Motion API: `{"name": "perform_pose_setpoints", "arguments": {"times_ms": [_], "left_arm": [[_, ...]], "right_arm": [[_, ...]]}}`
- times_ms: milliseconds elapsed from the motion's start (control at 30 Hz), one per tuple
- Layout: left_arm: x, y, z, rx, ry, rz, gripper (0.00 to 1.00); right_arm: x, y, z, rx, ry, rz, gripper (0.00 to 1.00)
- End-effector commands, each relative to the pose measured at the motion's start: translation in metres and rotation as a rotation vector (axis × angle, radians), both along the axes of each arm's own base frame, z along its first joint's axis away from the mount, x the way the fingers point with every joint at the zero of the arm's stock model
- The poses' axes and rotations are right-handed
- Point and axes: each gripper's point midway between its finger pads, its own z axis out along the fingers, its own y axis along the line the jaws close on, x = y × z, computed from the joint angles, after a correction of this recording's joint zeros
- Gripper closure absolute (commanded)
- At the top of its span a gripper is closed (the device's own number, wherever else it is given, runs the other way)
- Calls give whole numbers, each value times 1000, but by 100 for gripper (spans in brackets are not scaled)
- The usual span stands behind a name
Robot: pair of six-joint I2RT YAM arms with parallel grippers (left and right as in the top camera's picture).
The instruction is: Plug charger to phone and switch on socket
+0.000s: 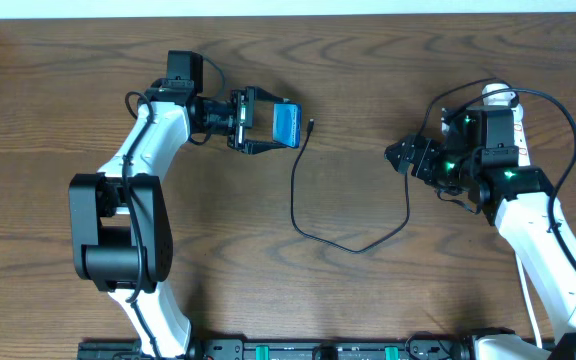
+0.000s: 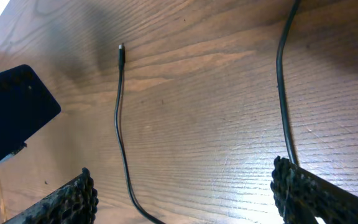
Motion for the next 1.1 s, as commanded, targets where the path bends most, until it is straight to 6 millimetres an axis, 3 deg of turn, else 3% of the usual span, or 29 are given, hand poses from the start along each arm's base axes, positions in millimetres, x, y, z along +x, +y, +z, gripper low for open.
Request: {"name": "perform_pose_setpoints", "arguments": {"times_ms": [0,300,700,900,1067], "left_arm": [[3,4,9,23,-65,6,38],[22,37,-2,148,-347,-10,37],[27,54,-2,165,-378,16,37],[28,57,-2,166,-377,22,38],[28,57,-2,166,-377,22,38]], "right_arm": [[6,3,7,7,-15,-1,11],[4,11,8,7,-20,22,15],[12,16,24,-40,-26,32,19],[27,39,22,-74,38,119,19],[50,71,13,-84,85,181,25]]}}
